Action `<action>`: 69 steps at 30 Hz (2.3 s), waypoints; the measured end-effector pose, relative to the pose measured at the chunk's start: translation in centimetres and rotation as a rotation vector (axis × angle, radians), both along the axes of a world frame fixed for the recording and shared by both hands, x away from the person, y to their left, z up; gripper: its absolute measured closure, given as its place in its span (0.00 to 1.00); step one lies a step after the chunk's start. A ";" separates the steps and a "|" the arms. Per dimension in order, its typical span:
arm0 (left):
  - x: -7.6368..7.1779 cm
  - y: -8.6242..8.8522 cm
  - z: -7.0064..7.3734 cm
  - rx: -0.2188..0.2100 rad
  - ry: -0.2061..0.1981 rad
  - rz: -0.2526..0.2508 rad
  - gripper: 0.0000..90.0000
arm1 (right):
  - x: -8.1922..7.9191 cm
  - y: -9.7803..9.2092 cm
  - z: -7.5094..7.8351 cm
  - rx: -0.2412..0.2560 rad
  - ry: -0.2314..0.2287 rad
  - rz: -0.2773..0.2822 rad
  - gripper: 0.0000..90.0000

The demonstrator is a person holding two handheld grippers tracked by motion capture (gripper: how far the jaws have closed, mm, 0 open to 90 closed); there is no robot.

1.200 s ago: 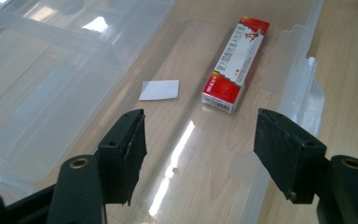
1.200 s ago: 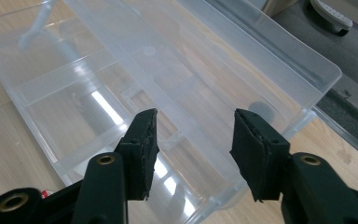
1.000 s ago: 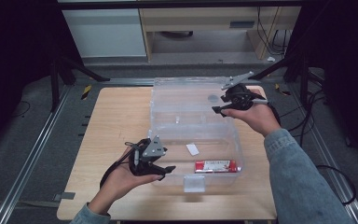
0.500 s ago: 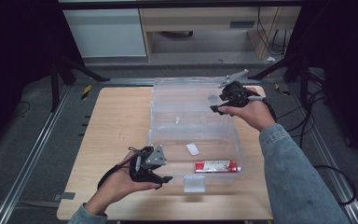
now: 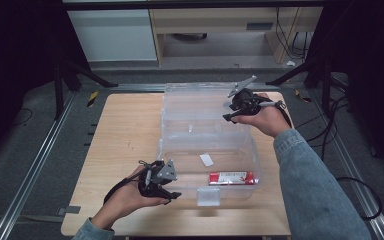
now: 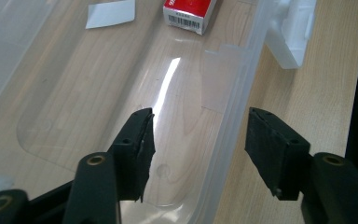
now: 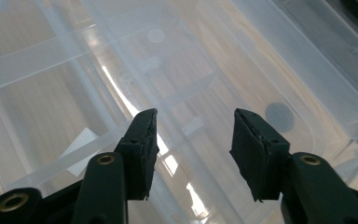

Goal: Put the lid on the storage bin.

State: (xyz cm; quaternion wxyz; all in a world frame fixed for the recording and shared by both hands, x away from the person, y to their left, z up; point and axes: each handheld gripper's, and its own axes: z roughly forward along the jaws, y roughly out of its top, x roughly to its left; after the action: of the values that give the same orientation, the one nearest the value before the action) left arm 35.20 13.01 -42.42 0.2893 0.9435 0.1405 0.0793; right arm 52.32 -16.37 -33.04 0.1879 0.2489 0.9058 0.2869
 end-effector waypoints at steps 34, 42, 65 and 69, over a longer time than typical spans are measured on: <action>1.3 -0.3 -0.4 -0.034 0.025 0.003 0.85 | 1.3 0.8 -0.5 -0.088 0.002 0.047 0.75; 3.0 -0.2 -0.4 -0.041 0.024 0.028 0.84 | 3.3 1.3 -0.5 -0.098 -0.005 0.045 0.76; 3.1 0.0 -0.6 -0.061 0.027 0.036 0.83 | 2.5 1.6 0.7 -0.099 0.035 0.088 0.88; 3.1 0.0 -0.6 -0.059 0.030 0.035 0.83 | 2.1 1.6 0.9 -0.106 0.032 0.089 0.89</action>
State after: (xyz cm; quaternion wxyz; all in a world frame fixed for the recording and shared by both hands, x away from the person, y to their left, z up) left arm 38.32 13.00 -43.04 0.3133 0.9331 0.1634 0.0662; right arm 54.44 -14.73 -32.14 0.1734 0.2027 0.9327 0.2427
